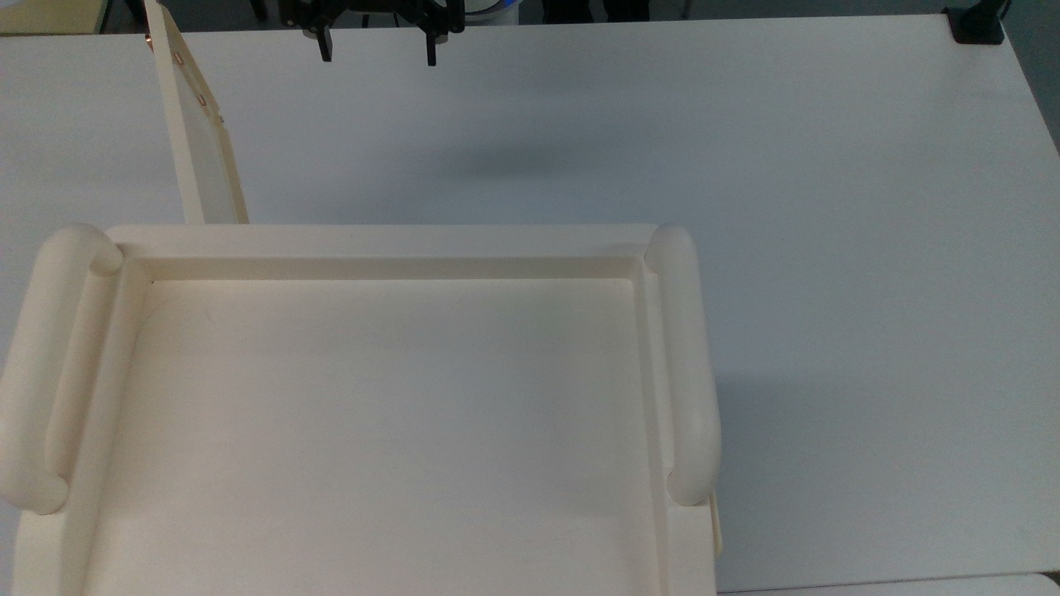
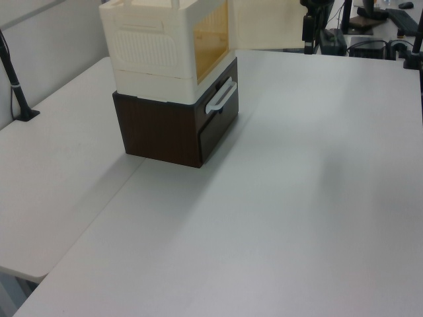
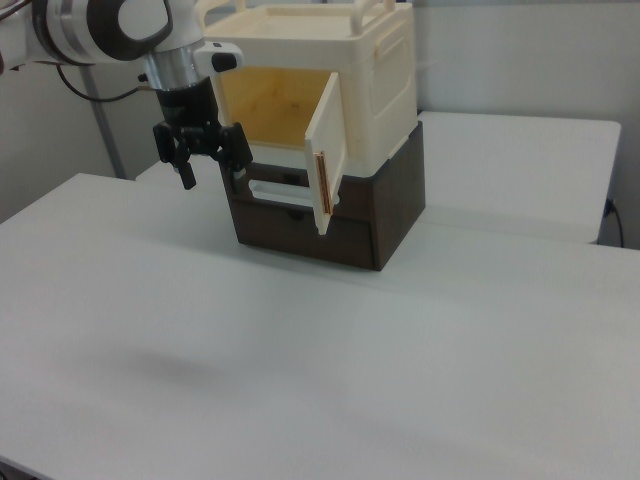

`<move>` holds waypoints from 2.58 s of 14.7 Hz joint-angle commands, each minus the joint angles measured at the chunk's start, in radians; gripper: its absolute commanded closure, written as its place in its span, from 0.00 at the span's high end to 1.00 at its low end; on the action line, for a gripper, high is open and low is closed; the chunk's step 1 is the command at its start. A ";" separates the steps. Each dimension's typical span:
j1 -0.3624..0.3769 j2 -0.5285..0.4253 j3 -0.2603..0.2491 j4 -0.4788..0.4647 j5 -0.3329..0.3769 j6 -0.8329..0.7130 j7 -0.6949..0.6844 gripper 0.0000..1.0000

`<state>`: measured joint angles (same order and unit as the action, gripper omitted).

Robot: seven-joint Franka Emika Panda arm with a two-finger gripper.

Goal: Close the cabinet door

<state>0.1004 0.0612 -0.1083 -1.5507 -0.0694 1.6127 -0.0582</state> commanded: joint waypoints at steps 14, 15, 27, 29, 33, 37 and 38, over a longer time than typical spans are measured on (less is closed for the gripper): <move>-0.008 -0.017 -0.001 -0.015 0.008 -0.025 -0.057 1.00; -0.008 -0.017 -0.001 -0.015 0.008 -0.023 -0.057 0.85; -0.007 -0.030 -0.008 0.136 0.020 -0.079 -0.028 0.00; -0.021 -0.032 -0.013 0.202 0.016 -0.079 -0.026 0.00; -0.050 -0.031 -0.076 0.241 0.016 -0.036 -0.028 0.00; -0.132 -0.024 -0.111 0.239 0.020 0.096 -0.029 0.00; -0.160 -0.018 -0.111 0.238 0.034 0.131 -0.031 0.00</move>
<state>0.0030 0.0261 -0.2107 -1.3206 -0.0693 1.6568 -0.0887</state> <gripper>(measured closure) 0.991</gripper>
